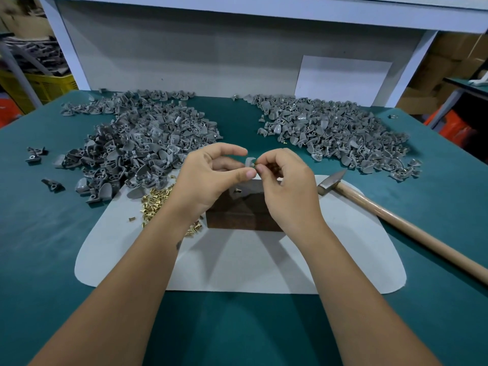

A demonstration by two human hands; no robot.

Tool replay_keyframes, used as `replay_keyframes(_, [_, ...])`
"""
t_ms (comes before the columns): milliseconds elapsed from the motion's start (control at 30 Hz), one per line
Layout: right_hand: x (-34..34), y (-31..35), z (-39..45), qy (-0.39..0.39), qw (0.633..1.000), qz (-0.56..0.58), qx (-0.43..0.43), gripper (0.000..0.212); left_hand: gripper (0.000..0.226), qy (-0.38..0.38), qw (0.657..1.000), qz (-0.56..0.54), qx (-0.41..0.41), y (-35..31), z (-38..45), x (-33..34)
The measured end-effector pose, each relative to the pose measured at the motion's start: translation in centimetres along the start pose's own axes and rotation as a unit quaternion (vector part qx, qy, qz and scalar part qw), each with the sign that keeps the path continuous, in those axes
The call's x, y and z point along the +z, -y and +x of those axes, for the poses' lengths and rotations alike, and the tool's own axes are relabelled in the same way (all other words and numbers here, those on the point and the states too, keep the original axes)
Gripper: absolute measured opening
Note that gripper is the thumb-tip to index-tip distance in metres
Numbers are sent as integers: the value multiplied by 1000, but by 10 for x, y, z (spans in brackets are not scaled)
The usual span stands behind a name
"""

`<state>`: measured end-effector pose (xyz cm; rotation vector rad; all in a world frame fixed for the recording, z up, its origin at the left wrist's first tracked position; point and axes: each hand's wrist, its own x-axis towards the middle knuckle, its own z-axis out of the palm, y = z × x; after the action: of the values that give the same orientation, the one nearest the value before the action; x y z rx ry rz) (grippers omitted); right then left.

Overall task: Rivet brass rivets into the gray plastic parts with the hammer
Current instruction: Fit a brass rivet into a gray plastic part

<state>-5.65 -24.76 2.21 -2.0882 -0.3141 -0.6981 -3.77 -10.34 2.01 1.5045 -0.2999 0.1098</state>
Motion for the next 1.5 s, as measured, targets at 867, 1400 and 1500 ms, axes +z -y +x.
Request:
replay_keyframes(867, [5, 3, -5, -58, 994, 65, 66, 11, 22, -6, 998, 37, 52, 5, -4, 5])
replay_keyframes(1400, [1, -2, 0, -18, 977, 151, 147, 13, 13, -36, 997, 29, 62, 7, -6, 10])
replay_keyframes(1500, [1, -1, 1, -9, 975, 163, 153, 13, 13, -33, 997, 25, 63, 7, -5, 9])
